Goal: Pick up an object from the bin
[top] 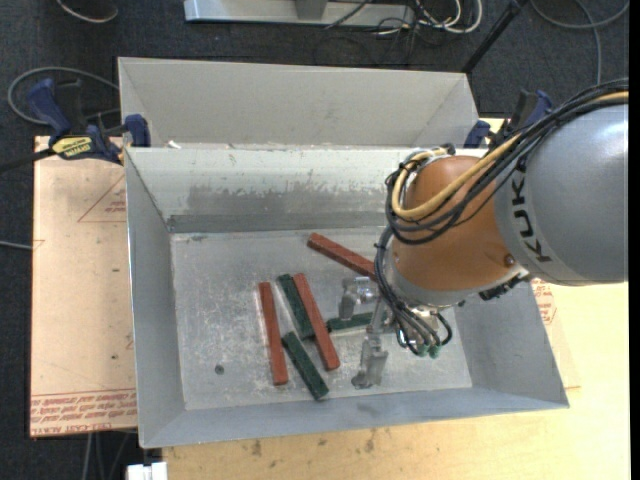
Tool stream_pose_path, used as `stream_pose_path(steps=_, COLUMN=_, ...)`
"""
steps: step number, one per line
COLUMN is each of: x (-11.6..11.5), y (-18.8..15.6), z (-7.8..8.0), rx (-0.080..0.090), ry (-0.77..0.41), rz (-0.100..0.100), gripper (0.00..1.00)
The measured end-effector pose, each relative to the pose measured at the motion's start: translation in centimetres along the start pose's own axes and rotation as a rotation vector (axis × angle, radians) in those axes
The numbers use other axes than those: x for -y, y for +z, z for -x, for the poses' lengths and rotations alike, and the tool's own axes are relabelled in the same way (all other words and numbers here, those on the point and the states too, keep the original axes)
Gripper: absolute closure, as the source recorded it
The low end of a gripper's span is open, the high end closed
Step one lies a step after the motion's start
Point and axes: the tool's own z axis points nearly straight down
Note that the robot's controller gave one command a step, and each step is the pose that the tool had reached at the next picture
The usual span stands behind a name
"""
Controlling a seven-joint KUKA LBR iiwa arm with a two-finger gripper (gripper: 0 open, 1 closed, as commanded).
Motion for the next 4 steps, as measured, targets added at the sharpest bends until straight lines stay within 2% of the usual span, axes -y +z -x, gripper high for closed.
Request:
stream_pose_path(steps=1, x=4.55, y=8.77, z=4.99, rx=0.007, ry=-0.193, rz=-0.002, gripper=0.00)
stream_pose_path(steps=4, x=4.35, y=8.71, z=5.12, rx=0.009, ry=-0.186, rz=0.000, gripper=0.00)
